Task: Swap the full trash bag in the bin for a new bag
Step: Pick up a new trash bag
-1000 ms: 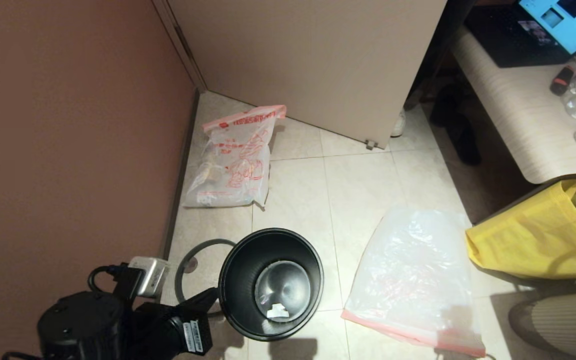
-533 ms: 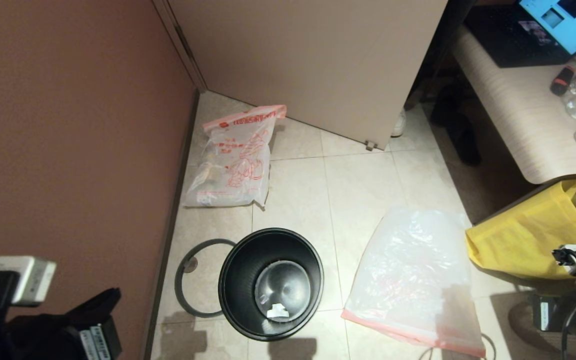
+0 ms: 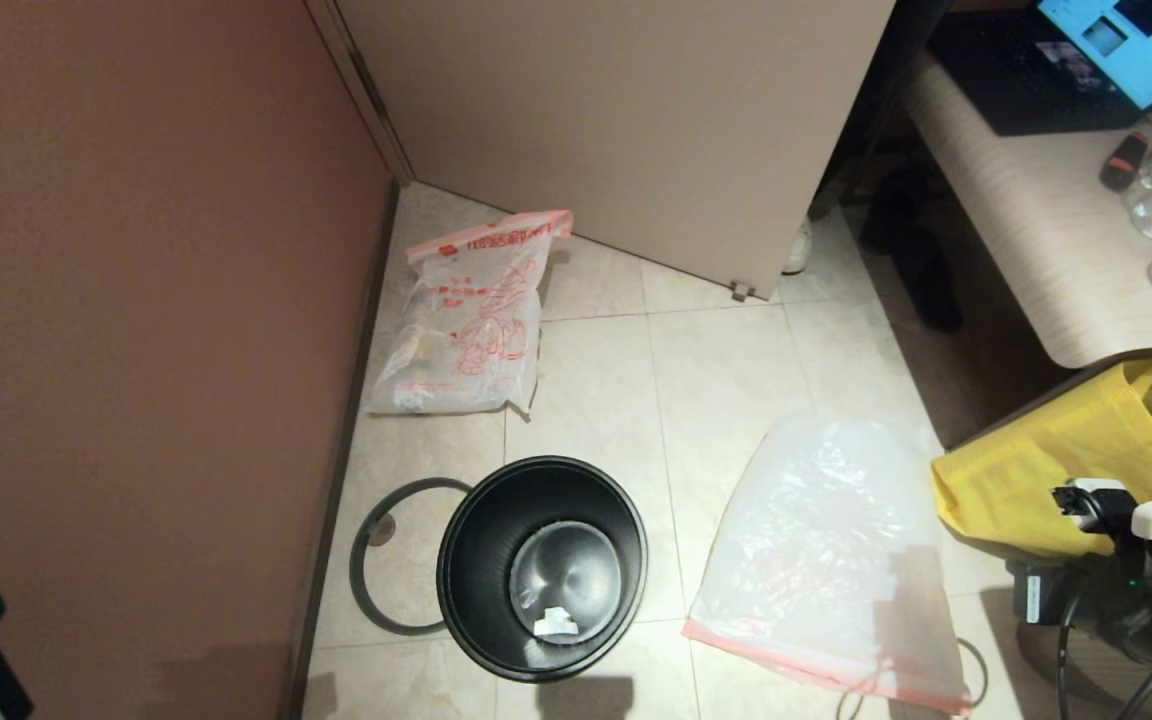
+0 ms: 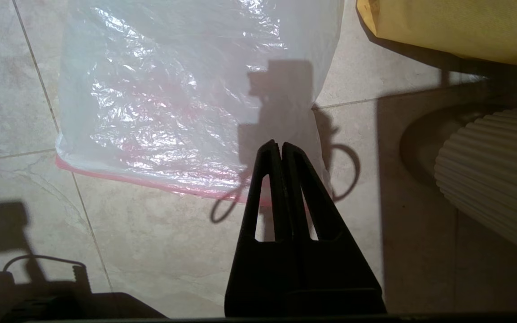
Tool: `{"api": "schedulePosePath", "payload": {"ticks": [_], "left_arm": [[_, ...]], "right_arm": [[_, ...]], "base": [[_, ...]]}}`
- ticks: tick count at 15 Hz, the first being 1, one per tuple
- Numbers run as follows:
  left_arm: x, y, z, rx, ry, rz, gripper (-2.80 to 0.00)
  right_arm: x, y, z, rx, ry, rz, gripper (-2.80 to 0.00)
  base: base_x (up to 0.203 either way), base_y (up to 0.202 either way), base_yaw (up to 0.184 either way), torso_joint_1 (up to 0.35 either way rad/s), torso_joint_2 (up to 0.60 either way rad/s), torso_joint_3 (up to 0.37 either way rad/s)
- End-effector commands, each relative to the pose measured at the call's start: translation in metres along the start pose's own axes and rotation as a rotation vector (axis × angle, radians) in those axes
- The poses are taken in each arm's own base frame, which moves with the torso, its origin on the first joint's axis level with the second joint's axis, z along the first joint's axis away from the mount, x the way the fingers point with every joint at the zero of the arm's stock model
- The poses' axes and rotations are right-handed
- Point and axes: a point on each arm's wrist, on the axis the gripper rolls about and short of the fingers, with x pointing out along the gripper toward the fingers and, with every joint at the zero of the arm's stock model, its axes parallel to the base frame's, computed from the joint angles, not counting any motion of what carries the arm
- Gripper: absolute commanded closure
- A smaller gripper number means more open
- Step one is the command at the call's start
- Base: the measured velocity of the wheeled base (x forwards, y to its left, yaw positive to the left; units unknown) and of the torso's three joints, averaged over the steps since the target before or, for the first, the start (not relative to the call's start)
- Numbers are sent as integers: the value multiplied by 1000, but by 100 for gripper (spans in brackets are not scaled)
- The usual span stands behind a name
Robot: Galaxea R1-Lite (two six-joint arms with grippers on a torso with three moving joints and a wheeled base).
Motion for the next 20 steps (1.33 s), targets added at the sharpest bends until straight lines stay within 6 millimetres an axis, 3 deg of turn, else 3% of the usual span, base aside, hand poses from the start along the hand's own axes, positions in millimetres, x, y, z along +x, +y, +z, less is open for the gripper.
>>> {"api": "schedulePosePath", "payload": {"ticks": [1,8,11,15,18,20], "left_arm": [[-21,22,-2,-80,-79,53,0],[-53,45,-26,-137,-147,207,0],[-58,45,-54,-98,-167,231,0],[-60,40,-87,-15,-220,-94,0],[-56,35,-99,15,-186,-249,0],[-54,32,-102,6,-178,-325,0]], "right_arm": [[10,-2,-5,3,21,4,0],[64,-3,-8,-17,42,20,0],[75,-1,-5,-21,53,48,0],[102,-12,-20,1,91,42,0],[121,-25,-30,24,109,45,0],[122,-30,-33,34,137,34,0]], "base": [[0,0,0,0,0,0],[0,0,0,0,0,0],[0,0,0,0,0,0],[0,0,0,0,0,0],[0,0,0,0,0,0],[0,0,0,0,0,0]]}}
